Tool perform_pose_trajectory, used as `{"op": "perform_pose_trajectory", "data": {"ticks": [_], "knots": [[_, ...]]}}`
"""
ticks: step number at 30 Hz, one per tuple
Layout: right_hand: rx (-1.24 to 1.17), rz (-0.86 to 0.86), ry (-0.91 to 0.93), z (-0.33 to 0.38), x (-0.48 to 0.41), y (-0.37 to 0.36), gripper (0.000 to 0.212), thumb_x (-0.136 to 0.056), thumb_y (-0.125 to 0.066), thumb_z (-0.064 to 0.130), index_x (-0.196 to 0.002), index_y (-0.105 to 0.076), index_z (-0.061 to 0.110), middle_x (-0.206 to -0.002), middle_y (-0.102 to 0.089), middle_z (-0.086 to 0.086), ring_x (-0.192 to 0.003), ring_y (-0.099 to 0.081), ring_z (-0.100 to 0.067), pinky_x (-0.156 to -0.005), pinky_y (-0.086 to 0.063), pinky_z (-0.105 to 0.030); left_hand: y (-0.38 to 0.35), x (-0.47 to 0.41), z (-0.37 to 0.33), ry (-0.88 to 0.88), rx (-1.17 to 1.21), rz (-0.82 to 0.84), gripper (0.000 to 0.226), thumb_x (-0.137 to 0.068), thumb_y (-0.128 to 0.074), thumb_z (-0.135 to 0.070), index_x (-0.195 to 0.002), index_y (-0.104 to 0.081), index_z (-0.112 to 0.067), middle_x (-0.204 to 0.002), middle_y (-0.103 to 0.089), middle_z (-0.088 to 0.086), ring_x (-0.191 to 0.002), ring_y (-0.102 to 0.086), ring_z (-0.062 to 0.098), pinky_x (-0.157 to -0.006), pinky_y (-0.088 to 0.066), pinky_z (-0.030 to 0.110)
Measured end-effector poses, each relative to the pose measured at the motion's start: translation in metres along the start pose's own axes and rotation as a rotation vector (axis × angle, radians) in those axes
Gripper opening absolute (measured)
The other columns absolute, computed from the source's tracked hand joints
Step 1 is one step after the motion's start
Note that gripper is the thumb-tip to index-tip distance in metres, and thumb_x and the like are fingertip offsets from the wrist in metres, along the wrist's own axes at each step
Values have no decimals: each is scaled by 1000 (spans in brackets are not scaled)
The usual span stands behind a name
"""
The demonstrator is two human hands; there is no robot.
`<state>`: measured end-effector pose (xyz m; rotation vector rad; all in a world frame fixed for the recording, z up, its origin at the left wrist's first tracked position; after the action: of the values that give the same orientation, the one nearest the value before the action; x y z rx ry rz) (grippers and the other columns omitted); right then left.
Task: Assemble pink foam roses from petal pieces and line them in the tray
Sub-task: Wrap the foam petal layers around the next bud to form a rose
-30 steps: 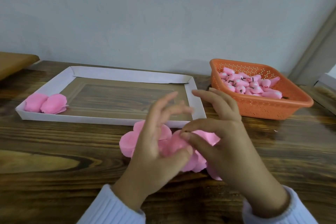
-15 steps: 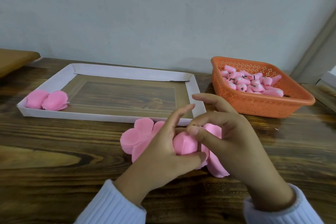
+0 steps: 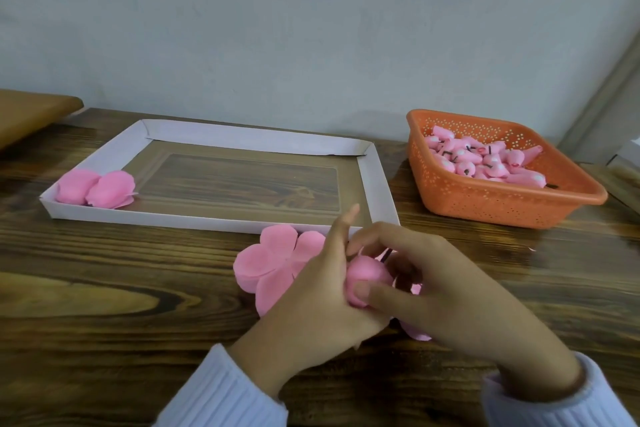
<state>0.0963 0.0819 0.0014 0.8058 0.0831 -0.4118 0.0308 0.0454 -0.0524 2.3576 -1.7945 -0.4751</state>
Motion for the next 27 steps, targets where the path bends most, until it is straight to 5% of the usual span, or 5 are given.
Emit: {"op": "perform_pose_trajectory", "data": {"ticks": [6, 11, 15, 21, 27], "knots": [[-502, -247, -66, -16, 0, 23, 14, -78, -75, 18, -91, -68, 17, -84, -68, -3, -71, -66, -20, -63, -55, -33, 17, 2, -10, -81, 121, -122, 106, -57, -80, -40, -138, -15, -59, -112, -60, -28, -100, -65, 1, -86, -56, 29], [-1337, 27, -254, -15, -3, -35, 51, -68, -84, 37, -106, -69, 6, -95, -70, -15, -78, -69, -22, -63, -58, -30, 19, 7, -25, -191, 177, -109, 85, -65, -83, -6, -130, -37, -36, -109, -63, -29, -108, -59, -4, -86, -49, 14], [-1421, 78, -290, -11, -4, -65, 23, -82, -72, 31, -102, -74, 21, -107, -72, 4, -104, -67, -8, -78, -55, -25, 22, 9, -35, -250, 191, -106, 62, -65, -80, -19, -121, -54, -24, -114, -65, -21, -109, -60, 0, -87, -47, 14], [-1413, 111, -322, -14, -3, -73, 30, -100, -47, 24, -127, -56, 14, -122, -64, 4, -119, -59, -11, -91, -51, -31, 29, 14, -46, -335, 263, -210, 31, -67, -77, -14, -96, -66, -11, -108, -68, -3, -103, -64, 6, -84, -48, 14], [-1403, 198, -311, -9, -5, -73, 38, -91, -64, 30, -127, -62, 18, -125, -62, -1, -120, -57, -16, -100, -46, -35, 31, 16, -50, -358, 298, -246, 28, -66, -79, -6, -91, -66, -11, -100, -70, -4, -97, -66, 4, -80, -49, 11]]}}
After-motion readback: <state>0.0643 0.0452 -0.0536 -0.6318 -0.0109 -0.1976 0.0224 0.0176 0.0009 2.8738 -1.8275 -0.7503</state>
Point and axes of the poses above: each hand's wrist, its own x-axis away from the middle knuckle, its own y-axis out of the back of the hand, z = x × y, the point moved 9 cm from there along -x, towards the middle knuckle
